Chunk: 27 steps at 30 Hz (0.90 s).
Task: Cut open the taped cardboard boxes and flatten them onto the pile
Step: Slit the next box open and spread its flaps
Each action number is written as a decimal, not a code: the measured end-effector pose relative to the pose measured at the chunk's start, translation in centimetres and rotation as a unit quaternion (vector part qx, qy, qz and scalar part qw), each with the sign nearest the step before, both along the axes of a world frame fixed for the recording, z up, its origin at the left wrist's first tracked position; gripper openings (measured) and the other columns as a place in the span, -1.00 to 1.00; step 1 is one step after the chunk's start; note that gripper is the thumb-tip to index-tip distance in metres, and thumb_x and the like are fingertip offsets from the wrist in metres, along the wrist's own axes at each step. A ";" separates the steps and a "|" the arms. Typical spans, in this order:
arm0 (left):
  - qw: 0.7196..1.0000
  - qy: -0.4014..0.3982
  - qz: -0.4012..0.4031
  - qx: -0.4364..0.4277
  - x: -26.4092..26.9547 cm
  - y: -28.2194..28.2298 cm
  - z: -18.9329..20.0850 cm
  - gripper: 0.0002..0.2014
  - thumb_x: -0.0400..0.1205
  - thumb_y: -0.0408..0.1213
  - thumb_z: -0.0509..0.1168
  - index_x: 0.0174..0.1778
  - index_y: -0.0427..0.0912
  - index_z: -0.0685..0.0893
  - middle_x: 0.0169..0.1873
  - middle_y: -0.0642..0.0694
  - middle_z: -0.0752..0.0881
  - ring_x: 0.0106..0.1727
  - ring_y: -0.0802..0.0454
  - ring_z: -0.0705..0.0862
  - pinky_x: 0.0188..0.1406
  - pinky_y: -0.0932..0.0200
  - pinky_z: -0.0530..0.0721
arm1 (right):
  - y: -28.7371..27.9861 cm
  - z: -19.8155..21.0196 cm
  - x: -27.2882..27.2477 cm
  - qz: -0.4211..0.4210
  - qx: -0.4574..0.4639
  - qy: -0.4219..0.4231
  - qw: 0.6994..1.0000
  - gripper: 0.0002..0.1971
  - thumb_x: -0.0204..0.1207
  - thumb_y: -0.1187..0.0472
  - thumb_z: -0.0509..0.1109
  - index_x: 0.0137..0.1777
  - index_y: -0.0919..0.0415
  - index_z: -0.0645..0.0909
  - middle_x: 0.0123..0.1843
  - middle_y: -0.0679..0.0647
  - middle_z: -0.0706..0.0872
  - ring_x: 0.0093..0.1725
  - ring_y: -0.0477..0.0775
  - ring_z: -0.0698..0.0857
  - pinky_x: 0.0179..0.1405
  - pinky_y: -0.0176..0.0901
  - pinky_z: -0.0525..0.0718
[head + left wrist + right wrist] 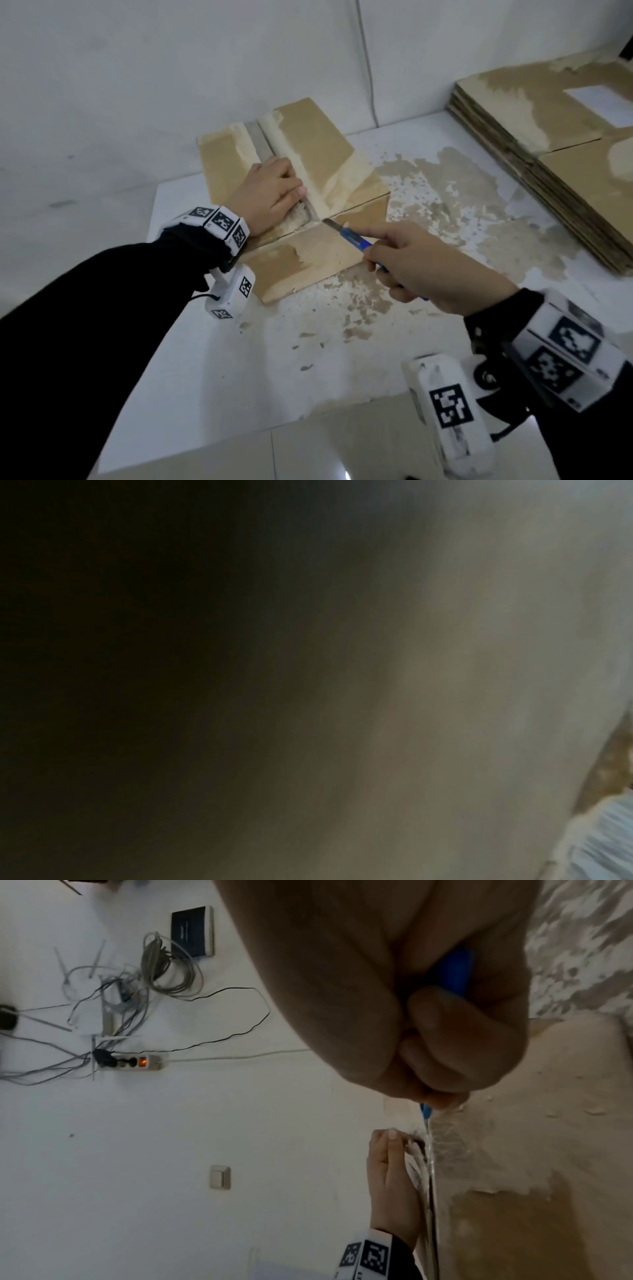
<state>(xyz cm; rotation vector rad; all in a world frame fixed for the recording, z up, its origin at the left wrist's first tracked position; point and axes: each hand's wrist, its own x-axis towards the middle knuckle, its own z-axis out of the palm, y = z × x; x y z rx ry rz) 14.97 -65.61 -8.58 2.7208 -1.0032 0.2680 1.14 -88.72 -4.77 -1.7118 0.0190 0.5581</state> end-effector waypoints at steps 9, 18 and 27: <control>0.999 -0.028 0.006 -0.029 -0.1 -0.8 0.3 -0.48 0.74 -0.12 -0.10 -0.19 -0.38 0.66 -0.26 -0.29 0.59 -0.15 -0.19 0.51 -0.03 0.08 0.33 | 3.0 -0.2 0.3 -0.001 -0.047 -0.048 0.998 -0.53 0.66 0.37 0.03 0.52 0.06 0.40 -0.39 0.08 0.43 -0.59 -0.02 0.31 -0.67 -0.25 0.33; 0.999 -0.050 0.014 -0.013 -0.1 -1.2 0.6 -0.49 0.74 -0.12 -0.11 -0.30 -0.32 0.61 -0.35 -0.25 0.59 -0.22 -0.18 0.51 -0.08 0.06 0.32 | 3.1 0.0 0.6 -0.019 0.029 0.025 0.999 -0.52 0.64 0.43 0.05 0.52 0.11 0.38 -0.29 0.15 0.42 -0.63 -0.09 0.28 -0.71 -0.31 0.27; 0.997 -0.068 0.036 -0.017 -0.4 -1.5 0.6 -0.51 0.74 -0.13 -0.11 -0.31 -0.29 0.60 -0.33 -0.27 0.64 -0.17 -0.21 0.55 -0.05 0.03 0.33 | 4.1 0.2 -0.3 0.061 -0.033 -0.010 0.998 -0.53 0.64 0.41 0.06 0.46 0.00 0.47 -0.25 0.16 0.47 -0.56 -0.06 0.33 -0.67 -0.26 0.32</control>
